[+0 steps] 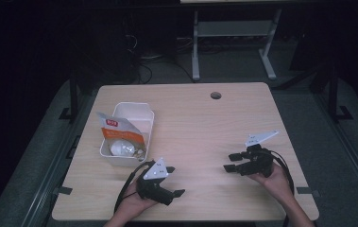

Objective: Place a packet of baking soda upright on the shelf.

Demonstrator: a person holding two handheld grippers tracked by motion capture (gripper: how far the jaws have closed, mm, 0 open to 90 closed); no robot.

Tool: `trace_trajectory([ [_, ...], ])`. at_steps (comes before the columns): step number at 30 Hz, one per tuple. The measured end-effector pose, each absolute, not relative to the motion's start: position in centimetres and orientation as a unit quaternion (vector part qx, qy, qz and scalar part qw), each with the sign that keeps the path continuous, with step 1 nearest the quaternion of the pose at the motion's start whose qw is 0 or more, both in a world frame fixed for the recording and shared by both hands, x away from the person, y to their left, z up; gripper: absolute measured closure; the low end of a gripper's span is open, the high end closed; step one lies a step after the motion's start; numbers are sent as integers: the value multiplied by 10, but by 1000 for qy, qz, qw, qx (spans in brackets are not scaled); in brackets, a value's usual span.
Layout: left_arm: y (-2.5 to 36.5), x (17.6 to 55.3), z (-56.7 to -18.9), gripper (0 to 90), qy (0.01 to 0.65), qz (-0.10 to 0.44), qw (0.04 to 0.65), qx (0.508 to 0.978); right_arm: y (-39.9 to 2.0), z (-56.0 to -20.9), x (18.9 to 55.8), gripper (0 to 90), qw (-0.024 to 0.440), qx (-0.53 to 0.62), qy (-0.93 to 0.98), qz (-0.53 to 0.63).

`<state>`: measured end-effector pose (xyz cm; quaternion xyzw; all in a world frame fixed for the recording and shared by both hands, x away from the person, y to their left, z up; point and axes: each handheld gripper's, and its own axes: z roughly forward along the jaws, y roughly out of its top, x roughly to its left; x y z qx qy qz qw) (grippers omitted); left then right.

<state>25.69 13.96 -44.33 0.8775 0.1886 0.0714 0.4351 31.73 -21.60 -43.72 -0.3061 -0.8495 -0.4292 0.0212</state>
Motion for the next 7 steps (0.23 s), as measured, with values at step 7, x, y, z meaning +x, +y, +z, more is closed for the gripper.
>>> trace_trajectory([
  [7,139,257,-443,178,187,74,437,877,-218,-443,301,339,12,-309,-847,-433],
])
